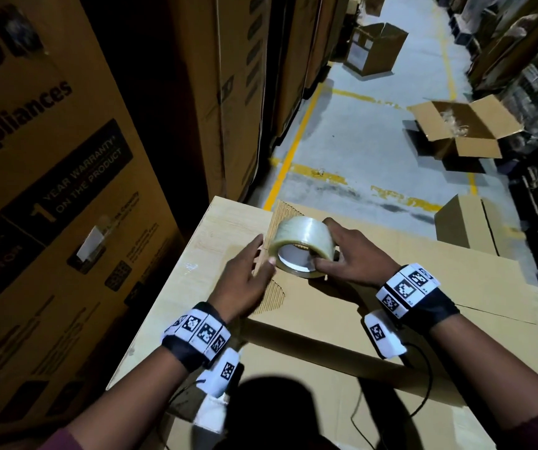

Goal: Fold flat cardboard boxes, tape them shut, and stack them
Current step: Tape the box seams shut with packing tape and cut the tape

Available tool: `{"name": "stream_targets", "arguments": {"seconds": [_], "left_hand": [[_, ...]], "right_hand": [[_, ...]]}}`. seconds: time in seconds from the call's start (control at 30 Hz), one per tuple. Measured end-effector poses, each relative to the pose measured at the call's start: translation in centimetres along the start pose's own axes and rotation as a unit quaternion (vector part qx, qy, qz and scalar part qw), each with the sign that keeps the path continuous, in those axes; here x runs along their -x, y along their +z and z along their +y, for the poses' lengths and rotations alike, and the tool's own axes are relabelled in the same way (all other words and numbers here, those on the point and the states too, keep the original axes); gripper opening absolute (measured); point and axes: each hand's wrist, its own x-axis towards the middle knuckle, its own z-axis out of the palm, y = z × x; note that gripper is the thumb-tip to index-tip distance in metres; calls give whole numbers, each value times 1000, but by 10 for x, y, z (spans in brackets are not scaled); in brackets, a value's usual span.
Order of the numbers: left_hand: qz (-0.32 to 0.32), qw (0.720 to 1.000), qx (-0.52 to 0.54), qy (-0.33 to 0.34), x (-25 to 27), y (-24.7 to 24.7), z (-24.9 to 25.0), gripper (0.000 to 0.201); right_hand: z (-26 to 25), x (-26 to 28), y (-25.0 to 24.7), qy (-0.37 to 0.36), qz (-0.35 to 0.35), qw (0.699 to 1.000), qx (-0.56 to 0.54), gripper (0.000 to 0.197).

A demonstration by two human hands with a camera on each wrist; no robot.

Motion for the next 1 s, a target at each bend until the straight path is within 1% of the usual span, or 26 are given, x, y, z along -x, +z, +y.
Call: {"name": "stream_targets", "arguments": {"seconds": [0.03, 0.07, 0.1, 0.17, 0.23, 0.27, 0.3, 0.4, 0.5, 0.6, 0.67, 0.73, 0.8, 0.87, 0.93, 1.0], "left_hand": [[-45, 998, -48, 22, 4, 3, 1, 66], [-78, 992, -96, 37, 8, 7, 1, 74], [-94, 985, -139, 43, 9, 9, 0, 79], [-99, 966, -238, 27, 11, 11, 0, 88], [-99, 925, -367, 5, 12, 12, 4, 101], [-95, 905, -414, -1, 12, 12, 7, 107], [-92, 891, -444, -6, 12, 12, 10, 110], [-93, 869, -486, -23, 11, 13, 16, 112], [-101, 857, -504, -38, 11, 15, 18, 110], [-103, 848, -518, -47, 12, 17, 23, 109], [-98, 845, -523, -44, 10, 17, 26, 109], [-103, 853, -512, -26, 4, 18, 27, 108], [-121, 857, -502, 6, -3, 22, 25, 107], [-128, 853, -505, 24, -8, 25, 23, 107], [-125, 848, -514, 19, -10, 28, 22, 107], [-124, 844, -522, 15, -10, 27, 20, 107]], "right_hand": [[0, -1, 1, -1, 1, 1000, -2, 45], [0, -2, 1, -1, 0, 1000, -4, 44], [-1, -2, 0, 1, 1, 1000, -3, 44], [-2, -2, -2, 6, -2, 1000, 0, 45], [-4, -2, -4, 10, -7, 1000, 0, 44], [-5, -3, -5, 13, -9, 1000, -2, 42], [-5, -5, -8, 15, -13, 1000, -1, 41], [-1, 0, -28, 22, -26, 999, 21, 43], [14, 24, -58, 45, -51, 997, 46, 45], [23, 48, -75, 58, -80, 994, 43, 57], [25, 54, -77, 51, -94, 994, -6, 57], [28, 54, -76, 43, -91, 993, -69, 49], [33, 53, -71, 42, -80, 989, -115, 41], [41, 53, -65, 48, -74, 983, -160, 45], [44, 53, -63, 59, -65, 976, -199, 51], [44, 55, -68, 68, -66, 970, -223, 45]]}}
